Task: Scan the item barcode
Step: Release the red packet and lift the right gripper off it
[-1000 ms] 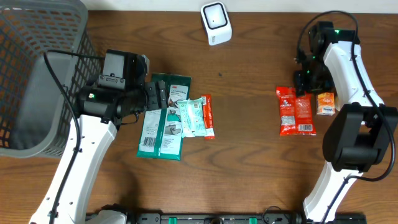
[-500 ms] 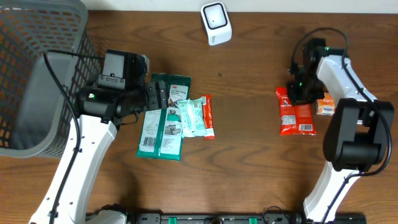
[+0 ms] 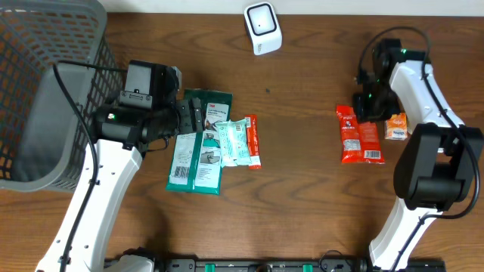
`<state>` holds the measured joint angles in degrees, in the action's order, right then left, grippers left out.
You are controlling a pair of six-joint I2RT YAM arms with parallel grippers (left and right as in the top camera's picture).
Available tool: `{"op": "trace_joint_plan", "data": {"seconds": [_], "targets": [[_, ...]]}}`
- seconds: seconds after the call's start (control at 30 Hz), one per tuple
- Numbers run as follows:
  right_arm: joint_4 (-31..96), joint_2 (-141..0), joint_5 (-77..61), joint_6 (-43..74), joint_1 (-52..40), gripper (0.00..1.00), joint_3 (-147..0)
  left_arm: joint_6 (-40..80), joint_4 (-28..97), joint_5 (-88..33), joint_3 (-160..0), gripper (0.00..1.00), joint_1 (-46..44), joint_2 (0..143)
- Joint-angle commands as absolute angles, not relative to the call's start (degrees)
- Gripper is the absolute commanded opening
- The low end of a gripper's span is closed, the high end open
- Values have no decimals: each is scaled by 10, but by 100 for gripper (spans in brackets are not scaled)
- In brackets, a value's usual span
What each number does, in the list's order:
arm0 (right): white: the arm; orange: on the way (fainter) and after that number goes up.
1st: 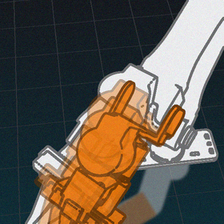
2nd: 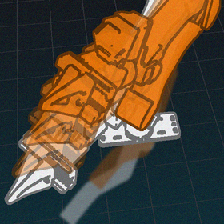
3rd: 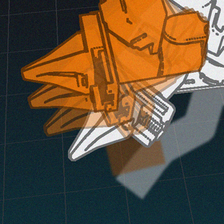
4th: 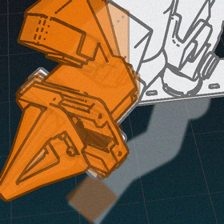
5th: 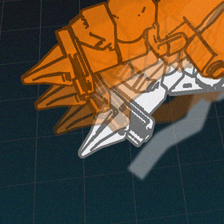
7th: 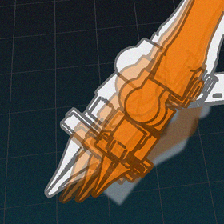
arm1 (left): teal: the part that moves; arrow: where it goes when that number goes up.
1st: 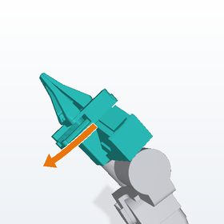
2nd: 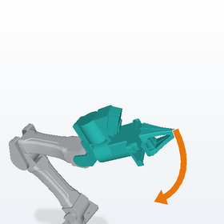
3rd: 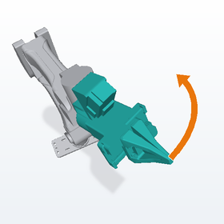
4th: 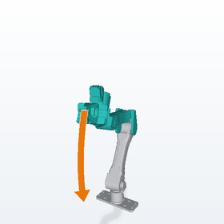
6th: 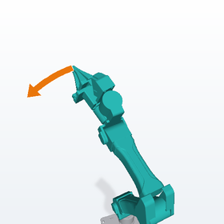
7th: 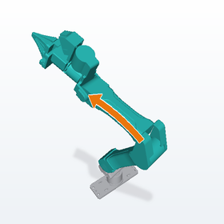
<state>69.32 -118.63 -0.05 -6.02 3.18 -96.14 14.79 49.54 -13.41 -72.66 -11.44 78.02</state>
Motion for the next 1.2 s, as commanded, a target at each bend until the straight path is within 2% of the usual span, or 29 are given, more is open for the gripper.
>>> {"op": "trace_joint_plan", "data": {"seconds": [0.0, 0.13, 0.3, 0.63, 1.17], "targets": [[704, -1175, -126, -56, 21, 33, -976, 143, 497, -135, -726, 84, -113, 783], [700, -1176, -197, -56, 8, 33, -949, 143, 497, -135, -726, 84, -113, 783], [664, -1176, -191, -56, -15, 32, -868, 143, 497, -135, -726, 84, -113, 783], [594, -1176, -54, -17, -17, 31, -813, 143, 497, -135, -726, 84, -113, 783], [606, -1176, -8, -9, 12, 32, -813, 143, 497, -135, -726, 84, -113, 783]]}}
